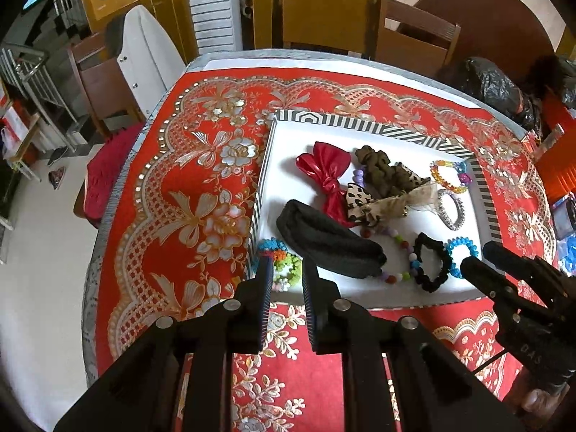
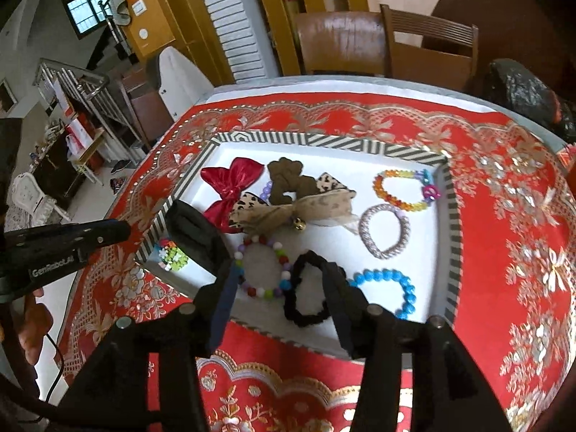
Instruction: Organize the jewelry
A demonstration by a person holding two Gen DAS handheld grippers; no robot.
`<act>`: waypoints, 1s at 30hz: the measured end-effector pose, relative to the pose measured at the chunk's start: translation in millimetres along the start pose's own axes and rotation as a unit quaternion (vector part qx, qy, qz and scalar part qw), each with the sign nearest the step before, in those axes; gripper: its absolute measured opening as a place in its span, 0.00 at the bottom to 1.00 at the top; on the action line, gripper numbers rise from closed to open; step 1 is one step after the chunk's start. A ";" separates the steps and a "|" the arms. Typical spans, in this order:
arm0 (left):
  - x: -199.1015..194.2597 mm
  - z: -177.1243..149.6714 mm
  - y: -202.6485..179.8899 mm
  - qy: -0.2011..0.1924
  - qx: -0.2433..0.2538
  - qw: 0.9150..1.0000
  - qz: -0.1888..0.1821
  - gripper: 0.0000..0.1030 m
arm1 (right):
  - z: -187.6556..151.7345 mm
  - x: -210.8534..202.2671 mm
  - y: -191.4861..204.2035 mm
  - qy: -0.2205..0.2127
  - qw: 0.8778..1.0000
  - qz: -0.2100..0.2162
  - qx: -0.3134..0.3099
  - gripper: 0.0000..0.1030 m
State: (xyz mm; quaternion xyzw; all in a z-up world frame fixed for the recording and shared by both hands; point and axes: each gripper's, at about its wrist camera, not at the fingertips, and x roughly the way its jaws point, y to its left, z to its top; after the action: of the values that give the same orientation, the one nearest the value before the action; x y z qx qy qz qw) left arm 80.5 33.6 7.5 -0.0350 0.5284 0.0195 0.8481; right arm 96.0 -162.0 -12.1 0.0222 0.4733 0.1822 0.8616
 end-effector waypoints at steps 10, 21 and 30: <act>-22.4 -12.8 -15.7 -0.020 0.012 1.000 -0.004 0.05 | -13.5 -30.3 -1.8 -0.026 0.999 -0.028 0.015 0.54; -40.4 -24.0 -35.0 -0.036 0.027 0.999 -0.011 0.05 | -28.5 -63.3 1.2 -0.050 0.997 -0.053 0.025 0.60; -51.5 -30.9 -46.1 -0.047 0.043 0.998 -0.010 0.05 | -36.3 -79.9 -0.9 -0.067 0.995 -0.067 0.039 0.60</act>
State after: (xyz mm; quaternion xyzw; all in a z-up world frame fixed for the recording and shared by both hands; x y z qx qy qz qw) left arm 33.4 -14.6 41.9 -0.0027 0.4880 -0.0096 0.8728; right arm 27.5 -194.4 32.2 0.0362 0.4221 0.1033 0.8999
